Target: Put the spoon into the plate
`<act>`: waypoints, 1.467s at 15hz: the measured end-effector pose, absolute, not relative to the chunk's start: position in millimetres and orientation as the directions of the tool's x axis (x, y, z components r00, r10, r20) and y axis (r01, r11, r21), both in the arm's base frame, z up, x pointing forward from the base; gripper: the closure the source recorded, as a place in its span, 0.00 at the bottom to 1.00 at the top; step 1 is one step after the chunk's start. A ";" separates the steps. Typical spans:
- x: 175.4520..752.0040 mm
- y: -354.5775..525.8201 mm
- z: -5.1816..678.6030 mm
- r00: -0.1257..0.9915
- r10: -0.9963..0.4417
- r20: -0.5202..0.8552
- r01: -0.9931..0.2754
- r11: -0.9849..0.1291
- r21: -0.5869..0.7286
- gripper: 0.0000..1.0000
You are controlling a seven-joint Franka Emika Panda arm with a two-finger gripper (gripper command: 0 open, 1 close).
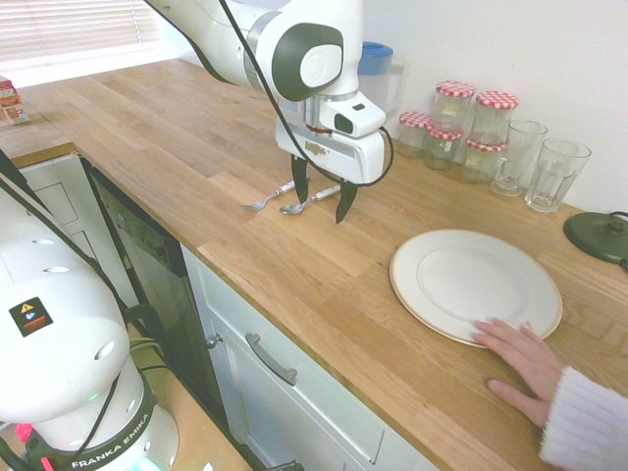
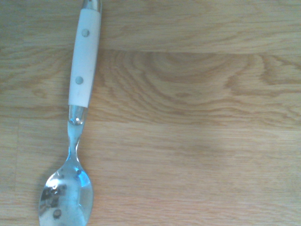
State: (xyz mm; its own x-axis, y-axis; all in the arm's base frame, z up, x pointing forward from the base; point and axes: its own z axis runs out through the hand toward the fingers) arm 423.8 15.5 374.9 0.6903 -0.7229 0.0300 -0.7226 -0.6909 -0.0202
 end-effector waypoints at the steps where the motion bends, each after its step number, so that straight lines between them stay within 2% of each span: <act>1: 423.8 15.5 374.7 0.690 -0.723 0.030 -0.723 -0.691 -0.020 0.00; 7: 447.1 45.8 396.4 0.689 -0.720 0.082 -0.719 -0.693 -0.048 0.00; 13: 488.7 85.0 360.9 0.676 -0.731 0.096 -0.731 -0.681 -0.040 0.00; 18: 500.8 100.2 343.0 0.662 -0.744 0.091 -0.744 -0.667 -0.040 0.00; 19: 502.1 100.1 340.2 0.656 -0.749 0.092 -0.749 -0.661 -0.044 1.00; 22: 506.3 94.2 336.6 0.642 -0.761 0.091 -0.761 -0.648 -0.047 1.00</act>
State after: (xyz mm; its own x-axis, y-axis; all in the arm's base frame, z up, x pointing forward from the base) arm 506.3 94.2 336.6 0.6424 -0.7610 0.0906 -0.7605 -0.6476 -0.0471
